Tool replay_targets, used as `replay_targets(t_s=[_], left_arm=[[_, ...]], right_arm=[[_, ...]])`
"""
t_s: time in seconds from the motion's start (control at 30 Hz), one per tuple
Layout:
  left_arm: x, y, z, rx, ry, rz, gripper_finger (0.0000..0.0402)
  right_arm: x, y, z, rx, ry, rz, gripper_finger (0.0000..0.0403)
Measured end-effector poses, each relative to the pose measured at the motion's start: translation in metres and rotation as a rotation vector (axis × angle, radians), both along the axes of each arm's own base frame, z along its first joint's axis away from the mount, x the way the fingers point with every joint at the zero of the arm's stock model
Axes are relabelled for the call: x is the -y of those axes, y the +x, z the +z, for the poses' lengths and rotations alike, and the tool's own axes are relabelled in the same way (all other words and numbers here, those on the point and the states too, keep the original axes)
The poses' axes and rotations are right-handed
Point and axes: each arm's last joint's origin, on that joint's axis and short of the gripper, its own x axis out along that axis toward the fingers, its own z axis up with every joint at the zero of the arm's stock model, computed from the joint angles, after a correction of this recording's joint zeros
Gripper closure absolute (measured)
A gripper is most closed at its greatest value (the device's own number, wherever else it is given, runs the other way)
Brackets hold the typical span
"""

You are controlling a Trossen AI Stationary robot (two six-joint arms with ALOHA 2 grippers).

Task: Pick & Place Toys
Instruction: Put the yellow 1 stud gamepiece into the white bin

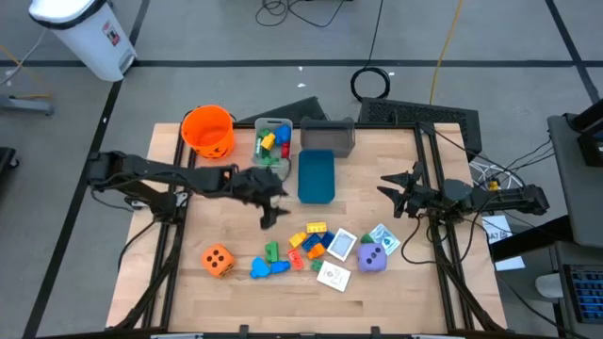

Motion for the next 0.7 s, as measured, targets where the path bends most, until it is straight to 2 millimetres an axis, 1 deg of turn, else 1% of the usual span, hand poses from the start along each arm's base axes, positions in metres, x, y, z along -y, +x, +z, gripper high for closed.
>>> replay_targets(t_s=[0.07, 0.17, 0.37, 0.53, 0.7], left_arm=[[0.014, 0.005, -0.012, -0.043, -0.018, -0.034, 0.0125], [0.032, 0.014, -0.027, -0.064, -0.042, -0.070, 0.0127], [0.055, 0.032, -0.062, -0.082, -0.045, -0.127, 0.0128], [0.063, 0.038, -0.086, -0.132, -0.033, -0.132, 0.0127], [0.059, 0.039, -0.094, -0.153, -0.034, 0.021, 0.0127]], right_arm=[[0.000, 0.000, 0.000, 0.000, 0.000, 0.000, 0.0234], [0.000, 0.000, 0.000, 0.000, 0.000, 0.000, 0.0234], [0.000, 0.000, 0.000, -0.001, 0.000, 0.000, 0.0234], [0.000, 0.000, 0.000, -0.001, 0.000, 0.000, 0.0234], [0.000, 0.000, 0.000, 0.000, 0.000, 0.000, 0.0234]])
